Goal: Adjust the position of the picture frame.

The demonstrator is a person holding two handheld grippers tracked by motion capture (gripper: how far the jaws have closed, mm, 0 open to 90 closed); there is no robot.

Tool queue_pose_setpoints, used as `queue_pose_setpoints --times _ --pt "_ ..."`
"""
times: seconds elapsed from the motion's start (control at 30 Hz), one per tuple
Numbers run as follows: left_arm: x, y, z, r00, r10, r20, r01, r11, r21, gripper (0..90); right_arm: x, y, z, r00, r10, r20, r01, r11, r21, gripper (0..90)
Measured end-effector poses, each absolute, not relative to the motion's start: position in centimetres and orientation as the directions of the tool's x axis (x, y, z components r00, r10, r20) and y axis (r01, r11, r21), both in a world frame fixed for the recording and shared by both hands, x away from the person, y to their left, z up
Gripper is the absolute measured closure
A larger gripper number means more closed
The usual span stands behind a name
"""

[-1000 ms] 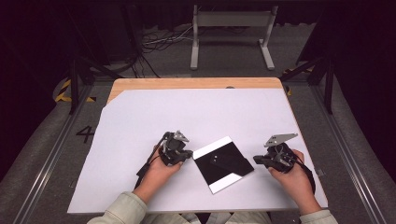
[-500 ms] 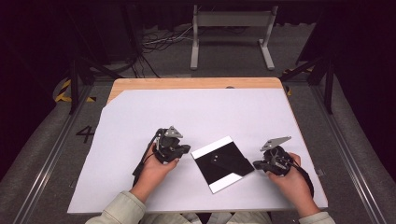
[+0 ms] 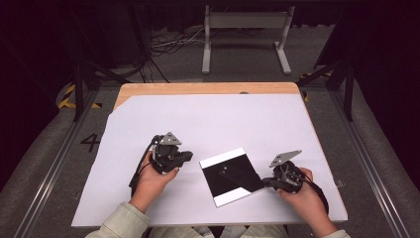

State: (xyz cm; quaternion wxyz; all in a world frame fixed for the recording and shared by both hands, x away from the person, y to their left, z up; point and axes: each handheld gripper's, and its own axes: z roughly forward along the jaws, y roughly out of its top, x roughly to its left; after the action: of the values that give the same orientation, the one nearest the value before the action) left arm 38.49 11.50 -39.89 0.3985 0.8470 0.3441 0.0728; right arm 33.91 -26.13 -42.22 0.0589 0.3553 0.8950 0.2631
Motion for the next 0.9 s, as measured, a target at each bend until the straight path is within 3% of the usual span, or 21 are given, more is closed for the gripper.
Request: queue_pose_setpoints --times 0.9 --pt "37.9 12.6 -39.3 0.757 0.637 -0.146 0.513 -0.441 0.737 83.5 31.2 -21.3 -42.6 -0.841 0.519 0.15 0.515 0.686 0.514 90.0"
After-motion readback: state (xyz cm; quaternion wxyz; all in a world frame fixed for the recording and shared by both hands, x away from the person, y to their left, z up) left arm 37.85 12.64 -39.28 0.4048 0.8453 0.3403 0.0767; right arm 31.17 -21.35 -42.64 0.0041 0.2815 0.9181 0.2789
